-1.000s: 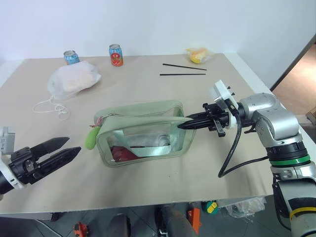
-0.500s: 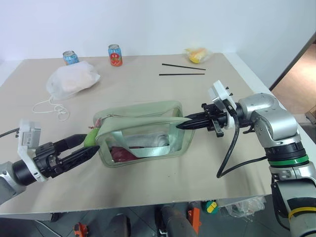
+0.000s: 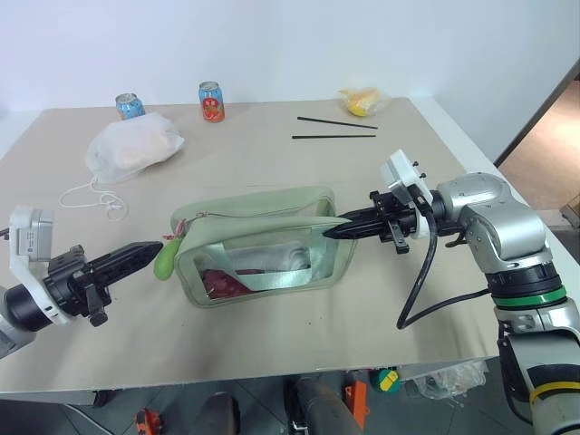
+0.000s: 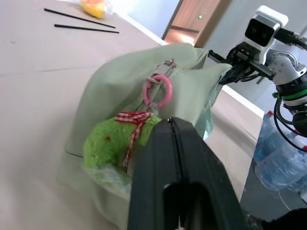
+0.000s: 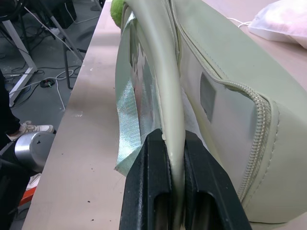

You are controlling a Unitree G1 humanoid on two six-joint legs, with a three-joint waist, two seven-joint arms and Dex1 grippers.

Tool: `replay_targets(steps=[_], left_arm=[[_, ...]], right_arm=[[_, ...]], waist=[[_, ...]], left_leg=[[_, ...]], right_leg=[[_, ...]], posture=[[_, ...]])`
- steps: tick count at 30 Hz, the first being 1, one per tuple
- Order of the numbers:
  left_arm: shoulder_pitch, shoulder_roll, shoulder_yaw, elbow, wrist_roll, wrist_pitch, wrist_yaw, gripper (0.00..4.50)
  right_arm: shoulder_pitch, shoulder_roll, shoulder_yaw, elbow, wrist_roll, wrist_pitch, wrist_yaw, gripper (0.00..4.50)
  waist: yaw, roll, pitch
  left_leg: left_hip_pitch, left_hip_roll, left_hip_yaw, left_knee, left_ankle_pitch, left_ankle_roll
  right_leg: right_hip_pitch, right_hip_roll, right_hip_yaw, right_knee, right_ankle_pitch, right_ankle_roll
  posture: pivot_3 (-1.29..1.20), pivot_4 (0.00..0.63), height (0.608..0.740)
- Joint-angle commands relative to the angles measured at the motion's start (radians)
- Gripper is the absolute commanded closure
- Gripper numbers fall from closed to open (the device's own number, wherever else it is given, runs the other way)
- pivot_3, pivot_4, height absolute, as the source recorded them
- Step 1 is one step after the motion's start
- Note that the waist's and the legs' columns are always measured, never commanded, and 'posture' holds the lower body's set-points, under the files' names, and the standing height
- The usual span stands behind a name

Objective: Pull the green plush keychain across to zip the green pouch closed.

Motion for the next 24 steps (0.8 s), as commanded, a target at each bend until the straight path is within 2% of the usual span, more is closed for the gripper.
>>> replay_targets(steps=[1,9,12,17,24], left_arm=[[-0.003,0.008,0.031,-0.005,-0.013,-0.014,-0.007,4.47],[0.019,0.013,0.023,-0.005,0.054,-0.023,-0.007,4.47],[0.020,0.014,0.045,0.042,0.043,-0.008,-0.001,3.80],[0.029,0.012,0.034,0.002,0.066,-0.013,0.024,2.06],[0.052,-0.006,0.052,-0.026,-0.014,-0.004,0.030,2.06]], right_arm=[[-0.035,-0.005,-0.034,-0.005,0.008,-0.012,0.005,4.50],[-0.035,-0.006,-0.033,-0.001,0.003,-0.017,0.005,4.50],[-0.032,-0.006,-0.034,-0.001,0.002,-0.016,0.000,4.50],[-0.027,-0.007,-0.030,0.000,0.000,-0.016,0.002,4.50],[-0.027,-0.007,-0.029,0.003,-0.001,-0.017,0.006,4.50]], waist=[[0.000,0.000,0.000],[0.000,0.000,0.000],[0.000,0.000,0.000],[0.000,0.000,0.000],[0.000,0.000,0.000]], left_leg=[[0.000,0.000,0.000,0.000,0.000,0.000],[0.000,0.000,0.000,0.000,0.000,0.000],[0.000,0.000,0.000,0.000,0.000,0.000],[0.000,0.000,0.000,0.000,0.000,0.000],[0.000,0.000,0.000,0.000,0.000,0.000]], right_leg=[[0.000,0.000,0.000,0.000,0.000,0.000],[0.000,0.000,0.000,0.000,0.000,0.000],[0.000,0.000,0.000,0.000,0.000,0.000],[0.000,0.000,0.000,0.000,0.000,0.000],[0.000,-0.001,0.000,0.000,0.000,0.000]], posture=[[0.00,0.150,0.740],[0.00,0.150,0.740],[0.00,0.150,0.740],[0.00,0.150,0.740],[0.00,0.150,0.740]])
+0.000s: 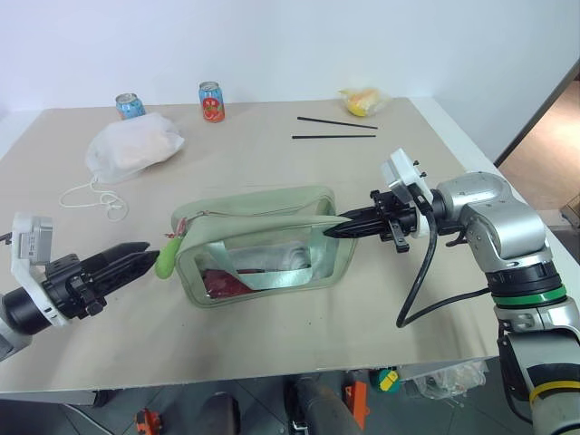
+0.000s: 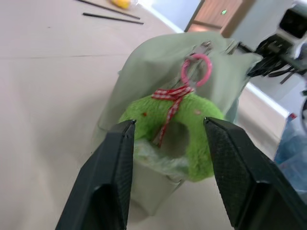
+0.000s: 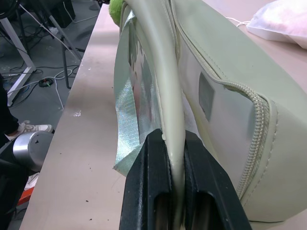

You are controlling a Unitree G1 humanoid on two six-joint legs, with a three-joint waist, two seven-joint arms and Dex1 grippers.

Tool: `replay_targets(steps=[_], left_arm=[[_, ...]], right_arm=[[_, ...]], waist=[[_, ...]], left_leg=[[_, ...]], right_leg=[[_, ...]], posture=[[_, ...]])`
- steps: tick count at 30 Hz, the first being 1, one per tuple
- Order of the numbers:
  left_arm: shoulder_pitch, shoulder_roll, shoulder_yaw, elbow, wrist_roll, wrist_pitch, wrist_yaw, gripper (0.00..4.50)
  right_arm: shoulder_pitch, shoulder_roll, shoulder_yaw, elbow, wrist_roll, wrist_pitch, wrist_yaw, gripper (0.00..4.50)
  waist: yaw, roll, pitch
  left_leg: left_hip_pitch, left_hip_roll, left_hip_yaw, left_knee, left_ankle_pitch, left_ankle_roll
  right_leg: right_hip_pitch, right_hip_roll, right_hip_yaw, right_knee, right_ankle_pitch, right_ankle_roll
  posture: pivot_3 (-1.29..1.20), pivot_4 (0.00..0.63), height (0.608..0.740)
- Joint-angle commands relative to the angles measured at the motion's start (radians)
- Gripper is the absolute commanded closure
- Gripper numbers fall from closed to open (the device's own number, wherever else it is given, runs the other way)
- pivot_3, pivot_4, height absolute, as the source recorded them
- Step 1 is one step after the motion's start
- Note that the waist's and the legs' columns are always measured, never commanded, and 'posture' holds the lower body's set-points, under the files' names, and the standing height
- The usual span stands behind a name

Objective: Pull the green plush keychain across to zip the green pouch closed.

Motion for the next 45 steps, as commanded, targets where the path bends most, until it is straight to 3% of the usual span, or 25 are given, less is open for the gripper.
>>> replay_targets(steps=[1,13,17,20,26,31,38,45], left_arm=[[0.027,-0.003,0.036,-0.048,-0.032,-0.003,-0.006,2.06],[0.060,-0.035,-0.049,-0.052,0.013,-0.020,-0.033,2.06],[0.024,-0.035,-0.028,-0.022,-0.018,-0.027,-0.042,3.66],[-0.007,-0.021,-0.015,-0.011,-0.022,-0.032,-0.041,4.45],[-0.121,-0.012,0.003,0.000,-0.131,-0.037,0.005,4.45],[-0.269,-0.025,-0.070,-0.002,-0.191,-0.048,0.094,4.45],[-0.458,-0.026,-0.324,0.017,0.005,-0.029,0.129,4.45],[-0.474,0.035,-0.428,0.018,0.155,-0.024,-0.028,2.15]], right_arm=[[-0.025,-0.007,-0.029,-0.004,0.003,-0.013,0.006,4.50],[-0.012,-0.016,-0.037,-0.021,0.007,-0.007,-0.001,4.50],[-0.008,-0.020,-0.039,-0.025,0.006,-0.007,-0.005,4.50],[-0.006,-0.022,-0.040,-0.027,0.006,-0.008,-0.006,4.50],[-0.009,-0.024,-0.038,-0.021,0.003,-0.013,-0.005,4.50],[-0.015,-0.020,-0.035,-0.015,0.002,-0.017,-0.006,4.50],[-0.010,-0.017,-0.037,-0.025,0.004,-0.016,-0.017,4.50],[0.009,-0.025,-0.048,-0.046,0.012,-0.007,-0.037,4.50]], waist=[[0.000,0.000,0.000],[0.000,0.000,0.000],[0.000,0.000,0.000],[0.000,0.000,0.000],[0.001,0.000,0.000],[0.002,0.000,0.000],[0.002,0.000,0.000],[0.001,0.000,0.000]], left_leg=[[0.000,0.000,0.000,0.000,0.000,0.000],[0.000,0.000,0.000,0.000,0.000,0.000],[0.000,0.000,0.000,0.000,0.000,0.000],[0.000,0.000,0.000,0.000,0.000,0.000],[0.000,0.000,0.000,0.000,0.000,0.000],[0.000,-0.001,0.000,0.000,0.000,0.000],[0.000,-0.002,0.000,0.002,0.000,0.000],[0.000,-0.001,-0.001,0.001,0.000,0.000]], right_leg=[[0.000,0.000,0.000,0.000,0.000,0.000],[0.000,0.001,0.000,0.000,0.000,0.000],[0.000,0.001,0.000,0.000,0.000,0.000],[0.000,0.001,0.000,0.000,0.000,0.000],[0.000,0.001,0.000,0.000,0.000,0.000],[0.000,0.001,0.000,0.000,0.000,0.001],[0.002,0.001,0.000,0.000,0.001,0.002],[0.001,0.002,0.000,0.000,0.001,0.001]], posture=[[0.00,0.150,0.740],[0.00,0.150,0.740],[0.00,0.150,0.740],[0.00,0.150,0.740],[0.00,0.150,0.740],[0.00,0.150,0.740],[0.00,0.150,0.740],[0.00,0.150,0.740]])
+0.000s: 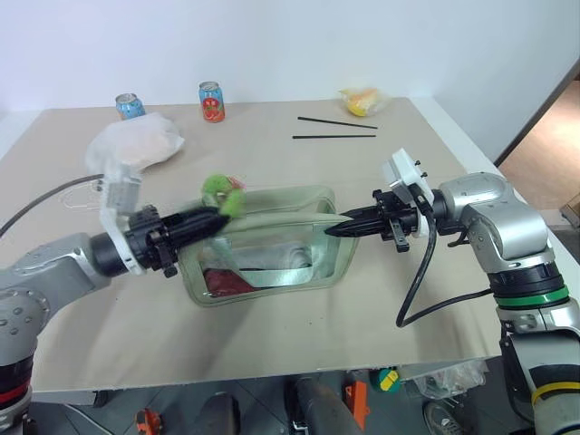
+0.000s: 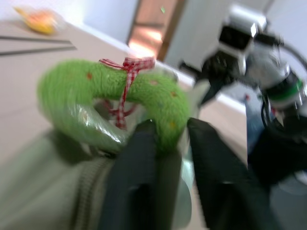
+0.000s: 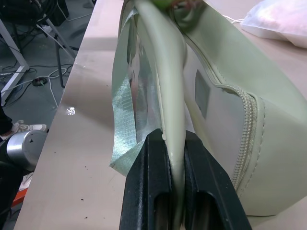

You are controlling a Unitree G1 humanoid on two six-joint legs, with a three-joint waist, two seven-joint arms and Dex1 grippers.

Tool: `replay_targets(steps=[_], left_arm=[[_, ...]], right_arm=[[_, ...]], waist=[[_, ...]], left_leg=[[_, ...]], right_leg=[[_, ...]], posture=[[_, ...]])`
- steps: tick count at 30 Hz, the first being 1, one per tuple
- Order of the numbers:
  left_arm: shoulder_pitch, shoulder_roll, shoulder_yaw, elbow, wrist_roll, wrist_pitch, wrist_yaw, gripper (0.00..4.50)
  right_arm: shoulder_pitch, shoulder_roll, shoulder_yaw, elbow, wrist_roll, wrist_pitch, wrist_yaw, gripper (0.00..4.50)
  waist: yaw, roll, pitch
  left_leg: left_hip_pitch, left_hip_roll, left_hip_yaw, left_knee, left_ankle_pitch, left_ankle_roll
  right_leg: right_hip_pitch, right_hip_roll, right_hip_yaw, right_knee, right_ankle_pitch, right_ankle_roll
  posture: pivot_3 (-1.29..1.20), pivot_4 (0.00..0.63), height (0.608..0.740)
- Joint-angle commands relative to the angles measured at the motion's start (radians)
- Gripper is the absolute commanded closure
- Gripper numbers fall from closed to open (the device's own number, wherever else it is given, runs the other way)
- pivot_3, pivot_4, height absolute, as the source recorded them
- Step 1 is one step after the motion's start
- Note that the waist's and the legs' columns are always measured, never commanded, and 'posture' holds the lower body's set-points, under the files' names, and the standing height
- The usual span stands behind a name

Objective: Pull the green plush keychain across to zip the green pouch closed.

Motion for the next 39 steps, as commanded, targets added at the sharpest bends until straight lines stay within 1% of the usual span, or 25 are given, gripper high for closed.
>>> replay_targets(steps=[1,2,3,5,9,13,17,19,21,24,26,30,35,36,37,39], left_arm=[[-0.012,0.031,-0.018,-0.003,0.054,-0.003,-0.055,1.77],[-0.013,0.035,-0.017,-0.003,0.062,-0.003,-0.067,1.38],[-0.012,0.039,-0.012,-0.003,0.070,-0.004,-0.074,1.13],[-0.008,0.047,0.009,-0.001,0.082,-0.005,-0.080,0.44],[0.024,0.074,0.111,0.009,0.056,0.000,-0.095,0.44],[0.060,0.090,0.257,0.005,-0.029,0.018,-0.087,0.44],[0.123,0.097,0.349,-0.037,-0.100,0.042,-0.080,0.44],[0.196,0.105,0.389,-0.065,-0.095,0.058,-0.092,0.44],[0.291,0.113,0.419,-0.085,-0.050,0.064,-0.127,0.44],[0.415,0.121,0.405,-0.078,0.080,0.024,-0.173,0.44],[0.440,0.109,0.384,-0.067,0.110,0.013,-0.176,0.44],[0.434,0.070,0.318,-0.065,0.139,-0.008,-0.171,0.44],[0.348,0.017,0.232,-0.042,0.145,-0.028,-0.144,0.44],[0.330,0.004,0.219,-0.037,0.143,-0.029,-0.136,0.83],[0.306,-0.014,0.208,-0.029,0.130,-0.028,-0.128,0.95],[0.255,-0.048,0.190,-0.021,0.117,-0.035,-0.107,1.59]], right_arm=[[-0.003,-0.015,-0.048,-0.038,0.012,-0.001,-0.012,4.50],[0.000,-0.016,-0.049,-0.040,0.014,0.000,-0.013,4.50],[0.002,-0.017,-0.049,-0.043,0.014,0.000,-0.015,4.50],[0.005,-0.017,-0.050,-0.046,0.017,0.002,-0.018,4.50],[0.006,-0.016,-0.050,-0.047,0.020,0.004,-0.022,4.50],[0.006,-0.014,-0.049,-0.043,0.020,0.002,-0.020,4.50],[0.001,-0.008,-0.045,-0.035,0.018,-0.002,-0.016,4.50],[-0.002,-0.005,-0.042,-0.031,0.015,-0.005,-0.014,4.50],[-0.005,-0.003,-0.042,-0.028,0.014,-0.007,-0.011,4.50],[-0.008,-0.001,-0.040,-0.025,0.014,-0.009,-0.006,4.50],[-0.012,0.002,-0.038,-0.021,0.012,-0.010,-0.005,4.50],[-0.015,0.003,-0.037,-0.021,0.012,-0.009,-0.004,4.50],[-0.008,-0.010,-0.046,-0.035,0.015,0.001,-0.008,4.50],[-0.005,-0.012,-0.047,-0.038,0.015,0.002,-0.010,4.50],[-0.002,-0.014,-0.048,-0.042,0.017,0.004,-0.012,4.50],[0.004,-0.018,-0.052,-0.050,0.020,0.008,-0.014,4.50]], waist=[[0.000,0.000,0.000],[0.000,0.000,0.000],[0.000,0.000,0.000],[0.000,0.000,0.000],[-0.001,0.000,0.000],[-0.001,0.000,0.000],[-0.001,0.000,0.000],[-0.001,0.000,0.000],[-0.003,0.000,0.000],[-0.002,0.000,0.000],[-0.001,0.000,0.000],[0.000,0.000,0.000],[0.000,0.000,0.000],[0.000,0.000,0.000],[0.000,0.000,0.000],[0.000,0.000,0.000]], left_leg=[[0.000,0.000,0.000,0.000,0.000,0.000],[0.000,0.000,0.000,0.000,0.000,0.000],[0.001,0.000,0.000,0.000,0.000,0.000],[0.001,0.000,0.000,0.001,0.000,0.000],[0.001,0.000,0.000,0.001,0.000,0.000],[0.001,0.001,0.000,0.000,0.000,0.000],[0.000,0.001,0.000,0.000,0.000,0.000],[0.000,0.000,0.001,0.001,0.000,0.000],[0.001,0.000,0.002,0.000,0.000,0.000],[0.001,0.001,0.001,0.000,0.000,0.000],[0.001,0.001,0.000,0.000,0.000,0.000],[0.001,0.001,0.000,0.000,0.000,0.000],[0.000,0.001,0.000,-0.001,0.000,0.000],[0.000,0.001,0.000,-0.001,0.000,0.000],[0.000,0.001,0.000,-0.001,0.000,0.000],[0.000,0.001,0.001,0.000,0.000,0.000]], right_leg=[[0.000,0.000,0.000,0.000,0.000,0.000],[0.000,0.000,0.000,0.000,0.000,0.000],[0.001,0.000,0.000,0.000,0.000,0.000],[0.001,0.000,0.000,0.000,0.000,0.001],[0.001,0.000,0.000,0.000,0.000,0.001],[0.000,0.000,0.000,0.000,0.000,0.000],[0.000,-0.001,0.000,0.000,0.000,0.000],[0.000,-0.001,0.000,0.000,0.000,0.000],[0.000,-0.001,0.001,0.000,0.000,0.000],[-0.001,-0.001,0.000,0.000,0.000,0.000],[-0.001,0.000,-0.001,0.000,-0.001,-0.001],[-0.001,0.000,-0.001,0.000,-0.001,-0.001],[-0.001,0.000,-0.001,0.000,0.000,-0.001],[-0.001,0.000,-0.001,0.000,0.000,-0.001],[-0.001,0.000,0.000,0.000,0.000,-0.001],[-0.001,-0.001,0.000,0.000,0.000,-0.001]], posture=[[0.00,0.150,0.740],[0.00,0.150,0.740],[0.00,0.150,0.740],[0.00,0.150,0.740],[0.00,0.150,0.740],[0.00,0.150,0.740],[0.00,0.150,0.740],[0.00,0.150,0.740],[0.00,0.150,0.740],[0.00,0.150,0.740],[0.00,0.150,0.740],[0.00,0.150,0.740],[0.00,0.150,0.740],[0.00,0.150,0.740],[0.00,0.150,0.740],[0.00,0.150,0.740]])
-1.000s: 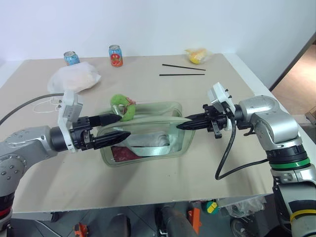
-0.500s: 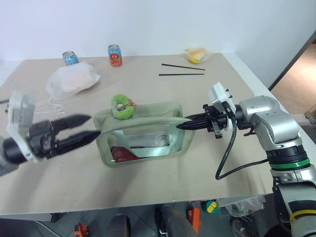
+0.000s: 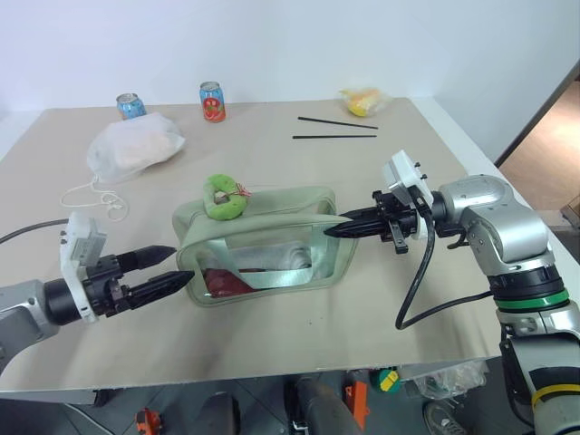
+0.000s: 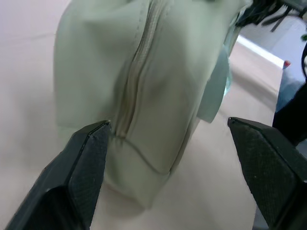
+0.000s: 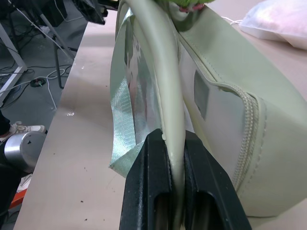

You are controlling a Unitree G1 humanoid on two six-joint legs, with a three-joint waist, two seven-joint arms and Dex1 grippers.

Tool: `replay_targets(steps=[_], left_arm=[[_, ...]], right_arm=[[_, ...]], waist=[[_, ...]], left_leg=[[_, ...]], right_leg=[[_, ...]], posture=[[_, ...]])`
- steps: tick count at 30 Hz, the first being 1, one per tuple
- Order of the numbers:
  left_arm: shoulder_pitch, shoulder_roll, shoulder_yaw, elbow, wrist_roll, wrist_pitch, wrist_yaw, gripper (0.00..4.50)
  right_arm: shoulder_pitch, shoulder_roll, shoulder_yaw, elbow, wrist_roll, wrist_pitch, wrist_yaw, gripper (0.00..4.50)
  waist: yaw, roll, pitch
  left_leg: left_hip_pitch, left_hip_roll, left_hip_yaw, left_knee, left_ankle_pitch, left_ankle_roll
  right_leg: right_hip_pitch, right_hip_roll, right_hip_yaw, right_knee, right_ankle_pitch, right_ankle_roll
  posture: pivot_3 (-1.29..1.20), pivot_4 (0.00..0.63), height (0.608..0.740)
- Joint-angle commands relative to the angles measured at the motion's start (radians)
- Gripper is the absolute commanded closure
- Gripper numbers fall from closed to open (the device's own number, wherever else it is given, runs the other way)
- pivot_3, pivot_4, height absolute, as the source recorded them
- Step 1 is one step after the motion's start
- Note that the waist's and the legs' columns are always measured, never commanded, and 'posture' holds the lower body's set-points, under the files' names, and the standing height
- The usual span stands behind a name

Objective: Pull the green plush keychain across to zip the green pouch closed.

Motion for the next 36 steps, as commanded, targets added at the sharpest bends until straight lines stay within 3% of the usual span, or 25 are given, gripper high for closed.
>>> replay_targets(steps=[1,6,9,17,22,24,25,32,36], left_arm=[[-0.081,-0.047,-0.015,0.017,-0.050,-0.016,0.038,1.87],[-0.082,-0.046,-0.054,-0.004,-0.029,-0.021,0.007,3.66],[-0.060,-0.044,-0.072,-0.006,0.007,-0.035,-0.002,4.43],[-0.048,-0.051,-0.107,-0.010,0.045,-0.065,-0.013,4.43],[-0.038,-0.057,-0.125,-0.018,0.054,-0.078,-0.013,4.43],[-0.037,-0.058,-0.129,-0.019,0.054,-0.080,-0.011,4.50],[-0.037,-0.058,-0.130,-0.020,0.054,-0.081,-0.011,4.50],[-0.050,-0.062,-0.145,-0.015,0.057,-0.082,-0.010,4.50],[-0.068,-0.062,-0.156,-0.003,0.061,-0.081,-0.016,4.50]], right_arm=[[-0.004,-0.019,-0.046,-0.039,0.018,0.004,-0.001,4.50],[0.003,-0.026,-0.052,-0.047,0.022,0.011,-0.007,4.50],[0.010,-0.029,-0.054,-0.052,0.022,0.014,-0.012,4.50],[0.023,-0.035,-0.087,-0.048,0.032,0.037,-0.057,4.50],[0.014,-0.025,-0.175,-0.044,0.090,0.068,-0.115,4.50],[-0.009,-0.023,-0.220,-0.034,0.137,0.107,-0.135,3.70],[-0.018,-0.026,-0.238,-0.036,0.160,0.122,-0.137,3.55],[-0.104,0.010,-0.301,-0.068,0.299,0.230,-0.170,0.76],[-0.113,0.036,-0.166,-0.133,0.208,0.170,-0.141,0.76]], waist=[[0.001,0.000,0.000],[-0.001,0.000,0.000],[0.000,0.000,0.000],[0.000,0.000,0.000],[0.001,0.000,0.000],[0.001,0.000,0.000],[0.001,0.000,0.000],[-0.001,0.000,0.000],[-0.002,0.000,0.000]], left_leg=[[0.000,0.000,0.000,0.000,0.000,0.000],[0.000,0.000,0.001,0.000,0.000,0.000],[0.000,0.000,0.000,0.000,0.000,0.000],[0.002,-0.001,0.000,0.001,0.000,0.000],[0.002,-0.001,0.000,0.001,0.000,0.000],[0.001,-0.002,0.000,0.001,0.000,0.000],[0.001,-0.002,0.000,0.001,0.000,0.000],[0.006,0.000,0.000,-0.001,0.000,0.000],[0.006,0.001,-0.001,-0.001,0.000,0.001]], right_leg=[[0.000,0.000,0.000,0.000,0.000,0.000],[0.000,0.000,0.001,0.000,0.000,0.001],[0.000,0.000,0.000,0.000,0.000,0.000],[0.003,0.000,0.000,0.000,0.000,0.001],[0.003,-0.001,0.000,0.000,0.000,0.001],[0.003,-0.001,0.000,-0.001,0.000,0.001],[0.003,-0.001,0.000,-0.001,0.000,0.001],[0.007,0.002,0.000,-0.001,0.000,0.000],[0.007,0.003,0.000,-0.001,0.000,0.000]], posture=[[0.00,0.150,0.740],[0.00,0.150,0.740],[0.00,0.150,0.740],[0.00,0.150,0.740],[0.00,0.150,0.740],[0.00,0.150,0.740],[0.00,0.150,0.740],[0.00,0.150,0.740],[0.00,0.150,0.740]])
